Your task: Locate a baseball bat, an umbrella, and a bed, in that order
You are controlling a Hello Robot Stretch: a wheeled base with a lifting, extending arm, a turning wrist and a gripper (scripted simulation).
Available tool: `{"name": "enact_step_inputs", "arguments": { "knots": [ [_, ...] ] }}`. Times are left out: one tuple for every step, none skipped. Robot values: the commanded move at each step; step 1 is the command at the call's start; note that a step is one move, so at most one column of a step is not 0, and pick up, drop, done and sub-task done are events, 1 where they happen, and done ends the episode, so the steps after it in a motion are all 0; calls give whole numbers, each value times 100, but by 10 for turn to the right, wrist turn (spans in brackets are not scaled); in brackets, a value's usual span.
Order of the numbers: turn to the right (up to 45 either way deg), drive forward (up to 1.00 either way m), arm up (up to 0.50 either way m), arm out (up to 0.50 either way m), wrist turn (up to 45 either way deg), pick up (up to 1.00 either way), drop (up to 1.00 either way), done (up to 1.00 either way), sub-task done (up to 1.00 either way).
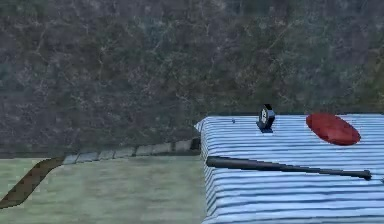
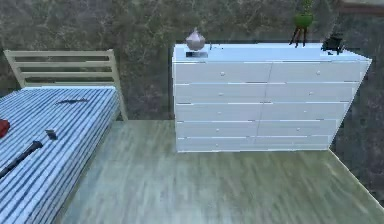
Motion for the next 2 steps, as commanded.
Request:
{"name": "enact_step_inputs", "arguments": {
  "knots": [
    [360,0,0,0,0,0,0,0,0],
    [0,0,0,0,0,0,0,0,100]
  ]
}}
